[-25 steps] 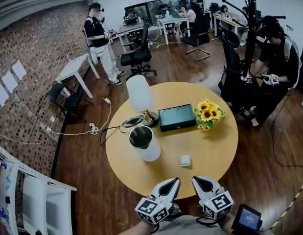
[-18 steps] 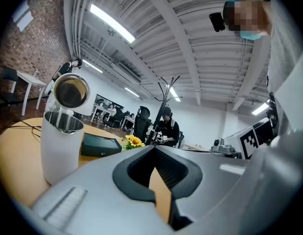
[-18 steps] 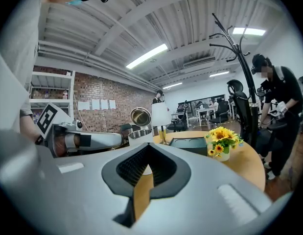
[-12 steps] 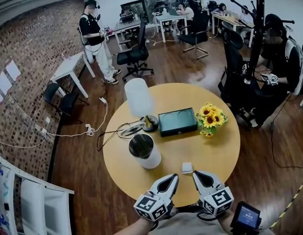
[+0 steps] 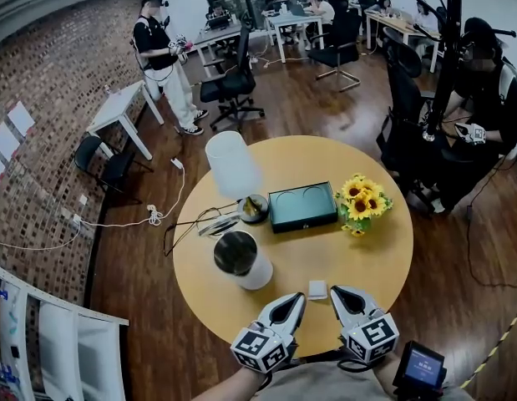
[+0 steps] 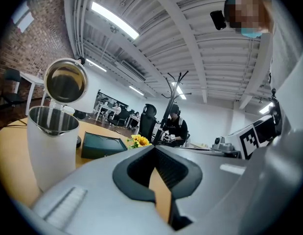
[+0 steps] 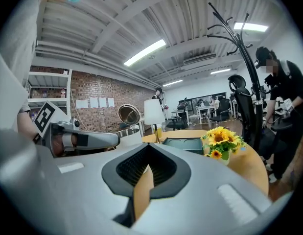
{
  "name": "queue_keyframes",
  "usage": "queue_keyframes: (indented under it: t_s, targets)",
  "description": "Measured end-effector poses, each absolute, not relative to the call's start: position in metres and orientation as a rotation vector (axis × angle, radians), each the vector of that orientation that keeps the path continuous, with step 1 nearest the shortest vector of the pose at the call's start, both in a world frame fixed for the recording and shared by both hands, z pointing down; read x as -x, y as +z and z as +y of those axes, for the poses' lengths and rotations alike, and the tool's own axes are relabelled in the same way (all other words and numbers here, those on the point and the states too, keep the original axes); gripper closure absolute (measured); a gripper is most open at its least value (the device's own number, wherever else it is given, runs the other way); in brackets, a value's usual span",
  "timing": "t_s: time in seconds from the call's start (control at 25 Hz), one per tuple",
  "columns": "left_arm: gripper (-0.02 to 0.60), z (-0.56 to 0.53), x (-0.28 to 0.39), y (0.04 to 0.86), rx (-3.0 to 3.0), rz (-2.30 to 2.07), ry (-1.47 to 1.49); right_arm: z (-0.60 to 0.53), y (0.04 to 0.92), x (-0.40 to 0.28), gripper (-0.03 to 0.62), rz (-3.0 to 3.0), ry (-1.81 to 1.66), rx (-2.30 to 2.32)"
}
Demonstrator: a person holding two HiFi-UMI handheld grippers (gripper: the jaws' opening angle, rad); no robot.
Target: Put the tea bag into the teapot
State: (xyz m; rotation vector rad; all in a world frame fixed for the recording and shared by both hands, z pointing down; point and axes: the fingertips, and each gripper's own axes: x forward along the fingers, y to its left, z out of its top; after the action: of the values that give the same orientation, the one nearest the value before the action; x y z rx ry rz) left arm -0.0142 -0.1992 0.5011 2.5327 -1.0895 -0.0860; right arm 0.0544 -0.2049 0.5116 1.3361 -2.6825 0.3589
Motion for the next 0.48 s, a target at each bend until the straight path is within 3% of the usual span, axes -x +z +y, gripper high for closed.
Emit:
queue_keyframes:
  t_s: [0.48]
  targets:
    - [0.581,-0.228,0.024,0.587,-2.381,-1.136,0.088,-0.235,0.590,-0.053,0.586,-2.582,0.517,-1.235]
